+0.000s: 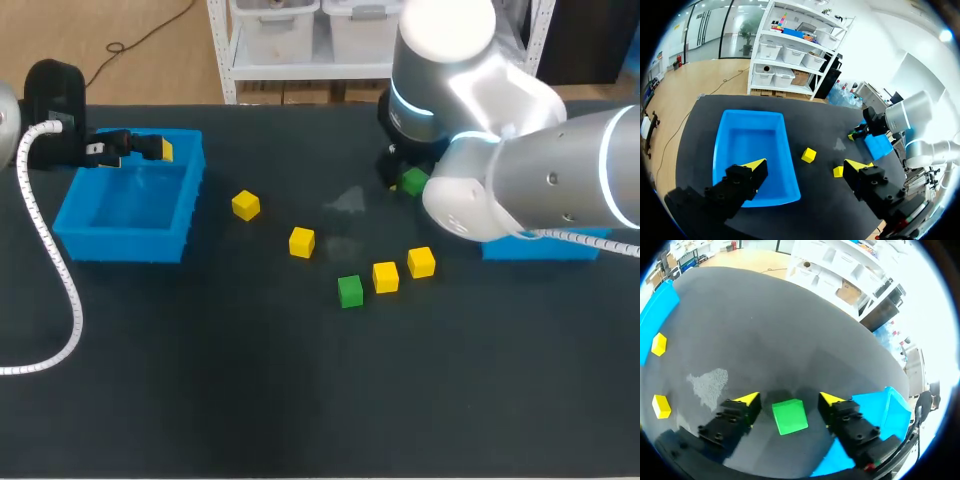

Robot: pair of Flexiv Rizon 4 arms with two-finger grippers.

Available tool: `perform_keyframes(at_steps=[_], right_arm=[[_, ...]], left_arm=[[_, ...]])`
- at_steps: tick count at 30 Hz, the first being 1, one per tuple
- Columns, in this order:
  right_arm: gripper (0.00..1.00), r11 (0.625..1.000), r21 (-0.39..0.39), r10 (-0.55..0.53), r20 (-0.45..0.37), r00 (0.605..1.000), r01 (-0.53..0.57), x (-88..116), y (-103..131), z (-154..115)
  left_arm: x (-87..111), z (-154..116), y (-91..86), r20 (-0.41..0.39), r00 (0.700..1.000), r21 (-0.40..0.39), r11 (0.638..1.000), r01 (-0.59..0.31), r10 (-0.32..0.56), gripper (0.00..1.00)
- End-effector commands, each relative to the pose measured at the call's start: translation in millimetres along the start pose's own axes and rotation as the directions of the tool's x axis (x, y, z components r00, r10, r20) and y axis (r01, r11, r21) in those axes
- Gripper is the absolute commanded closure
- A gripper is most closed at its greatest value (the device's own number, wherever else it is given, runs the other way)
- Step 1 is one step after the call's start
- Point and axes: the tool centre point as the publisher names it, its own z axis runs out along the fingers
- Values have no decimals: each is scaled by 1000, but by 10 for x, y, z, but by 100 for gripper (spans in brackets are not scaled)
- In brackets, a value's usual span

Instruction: Put the green cubes in the right bin and the yellow cubes in the left bin.

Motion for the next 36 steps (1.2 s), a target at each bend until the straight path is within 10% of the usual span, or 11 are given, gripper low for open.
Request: perform_keyframes(at_steps=[1,19,36], right_arm=[[100,1000,6,10,-1,1000,-10,-37,-7,38],[100,999,12,38,43,998,-38,-44,-91,-96],[100,995,3,94,291,952,-99,80,-575,-1123]], left_arm=[[13,5,30,7,1000,13,1000,-3,3,0],[13,5,30,7,1000,13,1000,-3,3,0],[13,5,30,7,1000,13,1000,-3,3,0]])
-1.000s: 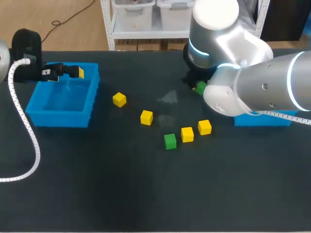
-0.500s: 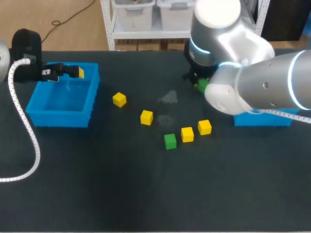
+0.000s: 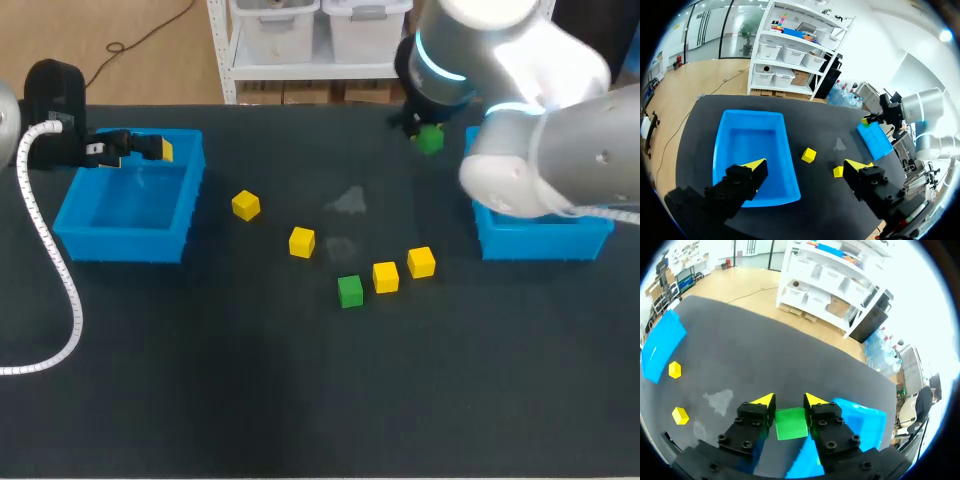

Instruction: Put the green cubes in the right bin and the yellow cubes in the left bin.

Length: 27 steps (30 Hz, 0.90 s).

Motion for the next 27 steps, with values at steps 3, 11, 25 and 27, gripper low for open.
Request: perform_keyframes(at_steps=[3,11,25,27], right_arm=[[100,998,-14,62,157,986,-60,435,-362,-493],[100,988,-1,153,136,979,-154,701,-708,-400],[0,973,1,230,68,971,-231,861,-876,-124],[0,974,-15,228,79,970,-228,843,-833,-181]], left_arm=[[13,5,30,7,1000,13,1000,-3,3,0],[13,5,30,7,1000,13,1000,-3,3,0],[13,5,30,7,1000,13,1000,-3,3,0],[13,5,30,7,1000,13,1000,-3,3,0]])
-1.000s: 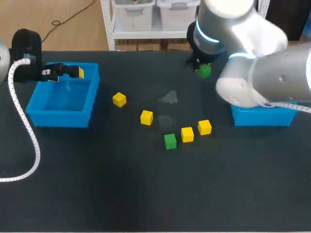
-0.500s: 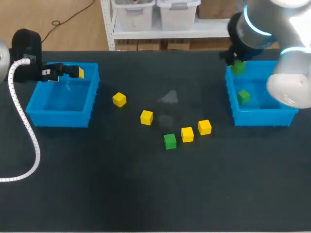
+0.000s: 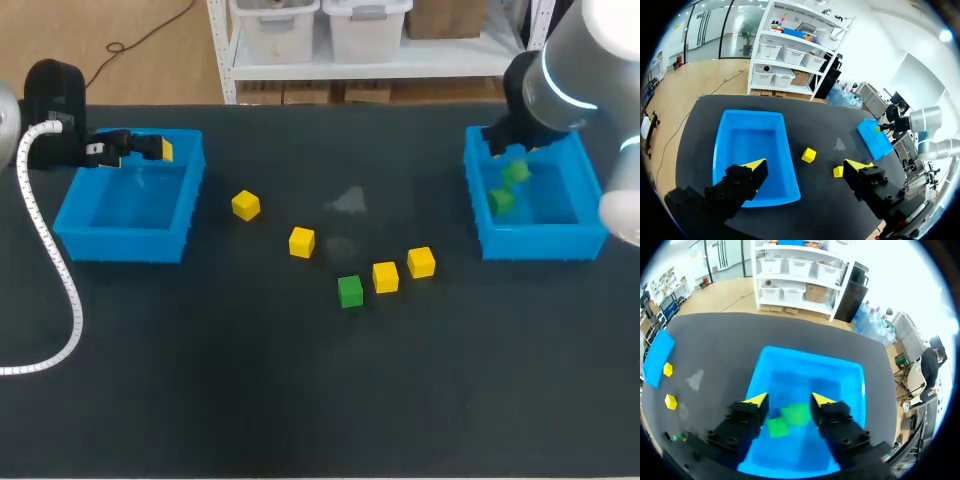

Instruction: Put the green cubes in the right bin and the yellow cubes in the left bin.

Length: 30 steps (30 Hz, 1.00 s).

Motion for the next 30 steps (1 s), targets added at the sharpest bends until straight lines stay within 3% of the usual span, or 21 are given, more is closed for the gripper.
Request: perform_keyframes(at_steps=[1,10,15,21,24,30], right_arm=[[0,1000,-14,-11,74,997,12,22,70,-92],[0,985,-120,-102,149,983,121,152,703,-517],[0,943,-224,-208,187,960,248,291,1129,-677],[0,807,-352,-409,244,879,474,433,1594,-796],[0,708,-423,-503,261,824,566,443,1718,-801],[0,477,-475,-719,274,639,740,526,1958,-778]], left_arm=[[13,5,30,7,1000,13,1000,-3,3,0],[13,5,30,7,1000,13,1000,-3,3,0],[13,5,30,7,1000,13,1000,-3,3,0],[13,5,30,7,1000,13,1000,-3,3,0],[13,5,30,7,1000,13,1000,-3,3,0],[13,5,30,7,1000,13,1000,-3,3,0]])
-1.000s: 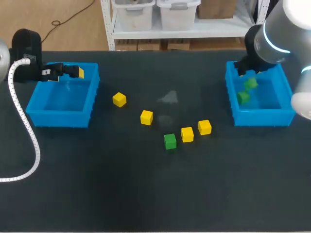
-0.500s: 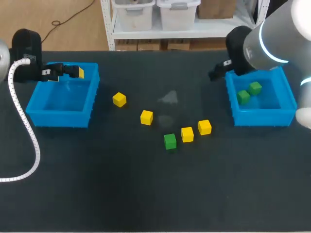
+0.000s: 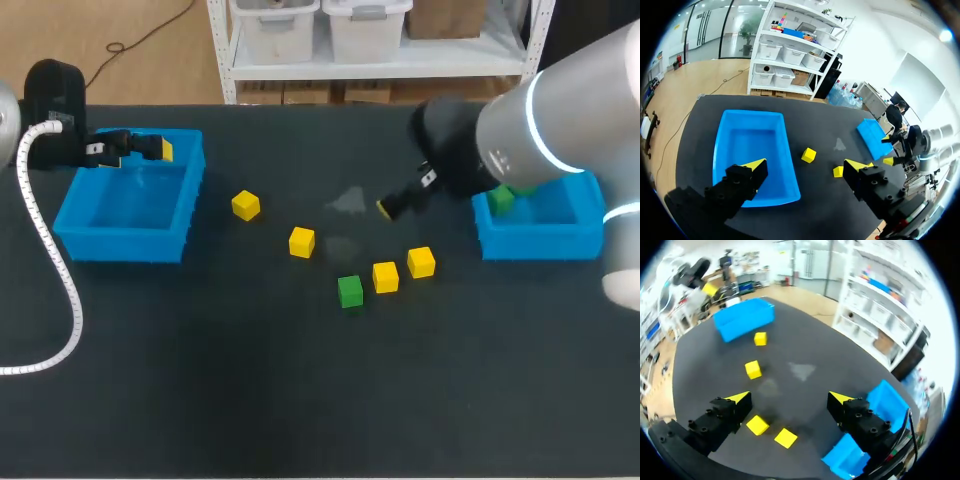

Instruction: Put the green cubes in the right bin and the yellow cubes in the left bin.

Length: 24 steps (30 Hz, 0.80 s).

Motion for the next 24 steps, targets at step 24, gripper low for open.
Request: perform_keyframes(at_steps=[24], right_arm=[[0,613,-607,-771,-322,549,506,183,591,337]], left_arm=[[13,5,30,7,1000,13,1000,-3,3,0]])
